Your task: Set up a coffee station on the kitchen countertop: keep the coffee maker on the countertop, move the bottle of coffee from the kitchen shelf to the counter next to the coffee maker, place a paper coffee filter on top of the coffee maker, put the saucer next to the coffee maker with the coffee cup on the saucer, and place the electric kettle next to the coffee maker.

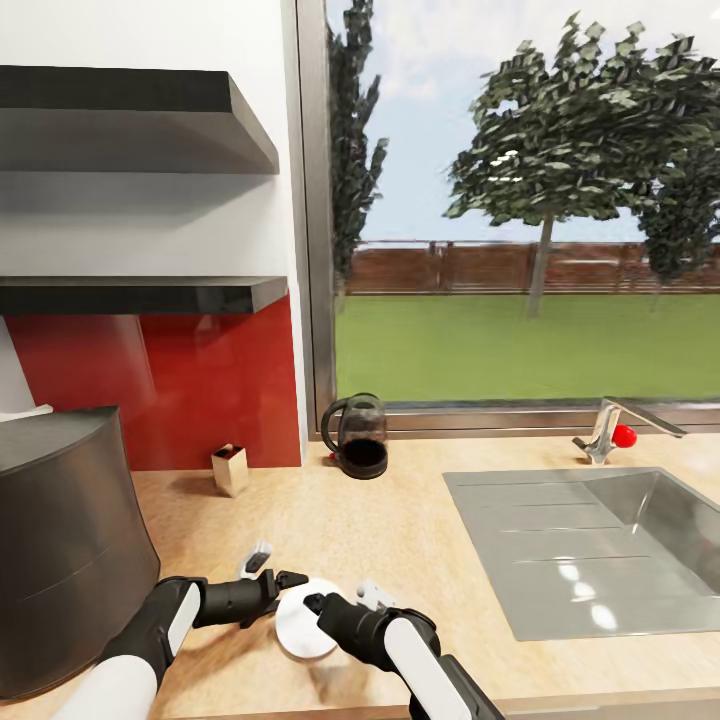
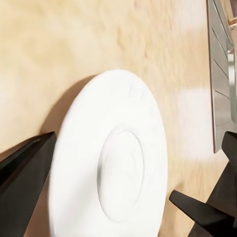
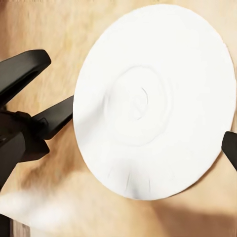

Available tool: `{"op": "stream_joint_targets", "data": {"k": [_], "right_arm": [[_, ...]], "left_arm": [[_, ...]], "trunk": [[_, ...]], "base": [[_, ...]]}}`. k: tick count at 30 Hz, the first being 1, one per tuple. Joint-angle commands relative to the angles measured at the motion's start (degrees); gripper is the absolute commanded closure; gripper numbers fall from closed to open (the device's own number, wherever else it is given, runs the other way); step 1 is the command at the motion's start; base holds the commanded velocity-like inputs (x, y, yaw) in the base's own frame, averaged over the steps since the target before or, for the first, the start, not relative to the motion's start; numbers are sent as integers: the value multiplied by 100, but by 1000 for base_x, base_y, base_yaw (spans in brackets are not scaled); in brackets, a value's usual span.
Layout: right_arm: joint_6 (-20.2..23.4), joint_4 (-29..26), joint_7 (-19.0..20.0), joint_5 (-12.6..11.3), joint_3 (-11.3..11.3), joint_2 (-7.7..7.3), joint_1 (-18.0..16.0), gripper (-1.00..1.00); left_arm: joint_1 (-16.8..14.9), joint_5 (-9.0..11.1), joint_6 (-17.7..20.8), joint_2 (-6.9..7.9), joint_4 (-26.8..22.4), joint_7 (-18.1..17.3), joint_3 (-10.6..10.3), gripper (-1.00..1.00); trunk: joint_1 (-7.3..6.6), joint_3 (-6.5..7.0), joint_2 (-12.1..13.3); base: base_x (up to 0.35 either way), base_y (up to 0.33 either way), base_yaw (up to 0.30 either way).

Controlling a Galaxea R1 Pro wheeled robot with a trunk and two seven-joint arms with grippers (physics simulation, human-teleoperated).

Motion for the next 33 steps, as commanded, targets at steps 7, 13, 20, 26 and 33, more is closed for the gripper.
{"op": "stream_joint_targets", "data": {"k": [7,13,20,26,33], "right_arm": [[-193,-2,-49,-46,3,0,-2,-100],[-225,31,-49,-47,1,0,-2,-100],[-377,86,-55,-45,-14,0,-2,-100],[-654,115,-64,-31,-10,0,-2,-100],[-695,261,-66,-37,-7,0,-2,-100]], "left_arm": [[7,-84,30,-12,4,-11,15,-100],[8,-84,30,-32,9,-11,15,-100],[56,-84,30,-63,4,-11,13,-100],[63,-84,30,-61,4,-11,14,-100],[69,-84,30,-64,4,-11,15,-100]], "trunk": [[2,-3,-3],[2,-3,-3],[2,-3,-3],[2,-3,-3],[2,-3,-3]], "base": [[0,0,0],[0,0,0],[0,0,0],[0,0,0],[0,0,0]]}}
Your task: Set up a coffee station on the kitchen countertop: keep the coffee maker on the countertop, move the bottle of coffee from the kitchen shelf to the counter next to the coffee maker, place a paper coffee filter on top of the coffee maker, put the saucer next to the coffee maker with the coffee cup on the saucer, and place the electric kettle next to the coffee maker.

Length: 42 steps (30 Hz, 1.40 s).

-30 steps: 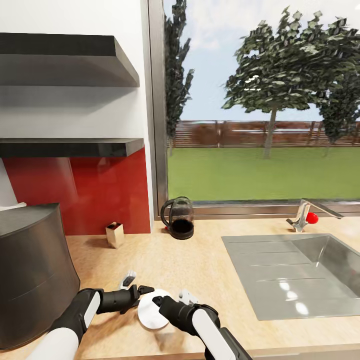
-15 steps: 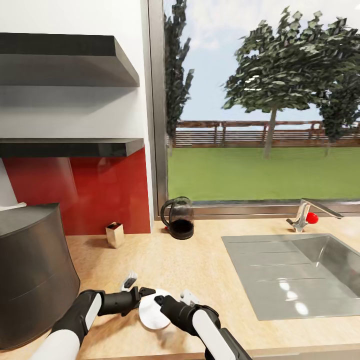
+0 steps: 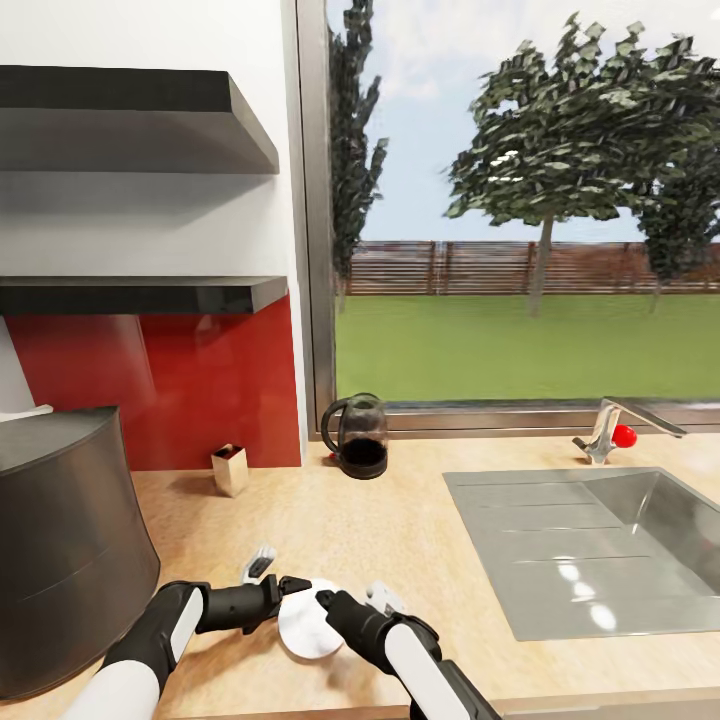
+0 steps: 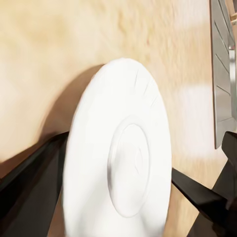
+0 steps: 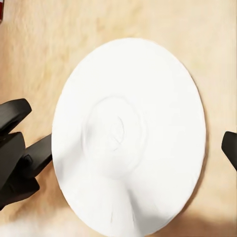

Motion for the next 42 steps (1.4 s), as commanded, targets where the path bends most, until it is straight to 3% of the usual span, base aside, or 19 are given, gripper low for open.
{"op": "stream_joint_targets", "data": {"k": [1,30,34,37,42], "right_arm": [[-4,0,-41,-35,3,0,-2,-100],[-205,281,-50,-42,12,0,-2,-100],[-224,297,-401,-51,14,0,-2,-100],[-471,287,-748,-53,20,0,-2,-100],[-508,293,-776,-48,21,0,-2,-100]], "left_arm": [[-1,-65,33,-5,2,-16,22,-100],[0,-65,33,-6,-1,-16,15,-100],[0,-65,33,-4,-3,-16,19,-100],[0,-65,33,1,-2,-16,21,-100],[0,-65,33,-4,-2,-16,22,-100]], "trunk": [[2,-3,-3],[2,-3,-3],[2,-3,-3],[2,-3,-3],[2,-3,-3]], "base": [[0,0,0],[0,0,0],[0,0,0],[0,0,0],[0,0,0]]}}
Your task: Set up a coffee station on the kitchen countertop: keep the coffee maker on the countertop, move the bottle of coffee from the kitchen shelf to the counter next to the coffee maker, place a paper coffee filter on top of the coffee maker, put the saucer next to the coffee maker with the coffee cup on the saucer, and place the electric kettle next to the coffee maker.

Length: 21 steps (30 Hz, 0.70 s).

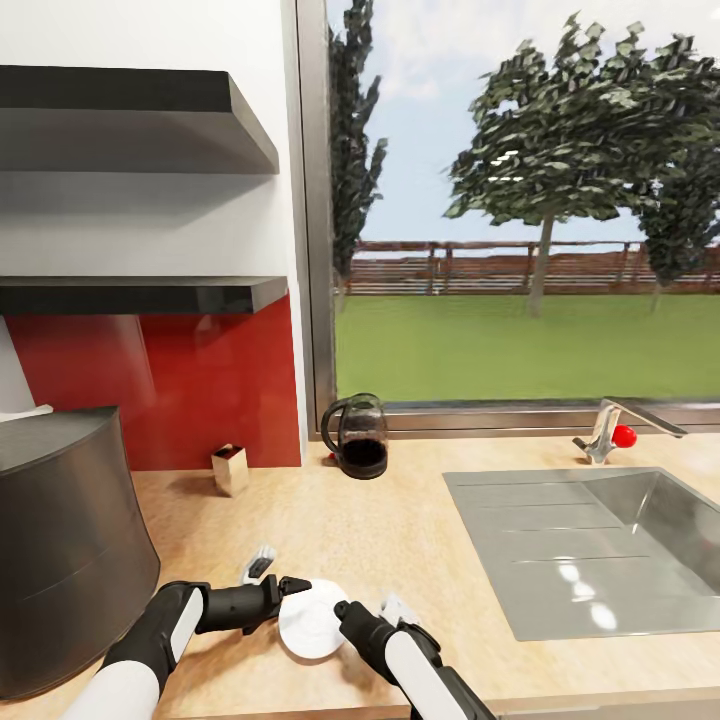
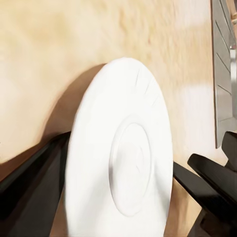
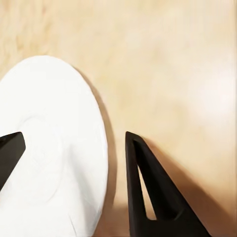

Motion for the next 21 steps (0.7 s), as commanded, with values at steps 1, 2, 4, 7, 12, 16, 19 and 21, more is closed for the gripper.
{"op": "stream_joint_targets", "data": {"k": [1,2,4,7,12,16,19,21], "right_arm": [[15,-5,-39,-11,2,0,-2,-100],[15,-5,-40,-11,2,0,-2,-100],[13,-4,-41,-10,2,0,-2,-100],[13,-4,-41,-9,2,0,-2,-100],[12,-5,-41,-8,8,0,-2,-100],[12,1,-41,-8,12,0,-2,-100],[12,4,-41,-8,37,0,-2,-100],[12,4,-41,-8,154,0,-2,-100]], "left_arm": [[-2,-50,25,-5,3,-19,25,-100],[-2,-50,25,-5,3,-19,24,-100],[-2,-50,25,-6,5,-19,25,-100],[-2,-50,25,-6,5,-19,23,-100],[-2,-50,25,-9,6,-19,22,-100],[-2,-50,25,-9,6,-19,23,-100],[-2,-50,25,-7,3,-19,19,-100],[-2,-50,25,-6,3,-19,20,-100]], "trunk": [[2,-3,-3],[2,-3,-3],[2,-3,-3],[2,-3,-3],[2,-3,-3],[2,-3,-3],[2,-3,-3],[2,-3,-3]], "base": [[0,0,0],[0,0,0],[0,0,0],[0,0,0],[0,0,0],[0,0,0],[0,0,0],[0,0,0]]}}
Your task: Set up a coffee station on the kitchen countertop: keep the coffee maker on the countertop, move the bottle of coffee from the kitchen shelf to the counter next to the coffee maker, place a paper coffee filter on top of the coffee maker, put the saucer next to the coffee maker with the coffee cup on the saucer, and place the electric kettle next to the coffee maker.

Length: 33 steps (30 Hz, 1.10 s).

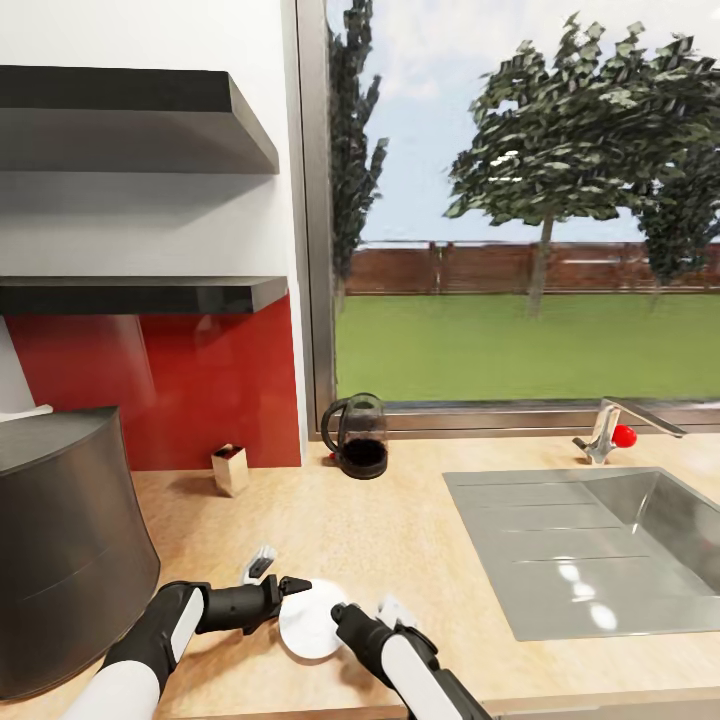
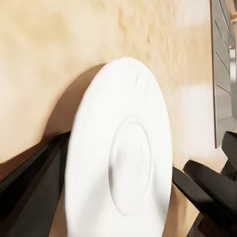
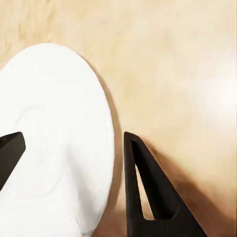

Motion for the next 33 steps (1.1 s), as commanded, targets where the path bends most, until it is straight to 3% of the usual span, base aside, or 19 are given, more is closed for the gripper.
{"op": "stream_joint_targets", "data": {"k": [1,7,24,33], "right_arm": [[28,-4,-43,-40,75,0,-1,-100],[28,-4,-43,-48,218,0,-1,-100],[28,-4,-43,-49,237,0,-1,-100],[28,-4,-43,-49,241,0,-1,-100]], "left_arm": [[-2,-61,22,-4,-1,-17,26,-100],[-2,-61,22,-3,-3,-17,26,-100],[-2,-61,22,-14,1,-17,27,-100],[-2,-61,22,-160,3,-17,27,-100]], "trunk": [[2,-3,-3],[2,-3,-3],[2,-3,-3],[2,-3,-3]], "base": [[0,0,0],[0,0,0],[0,0,0],[0,0,0]]}}
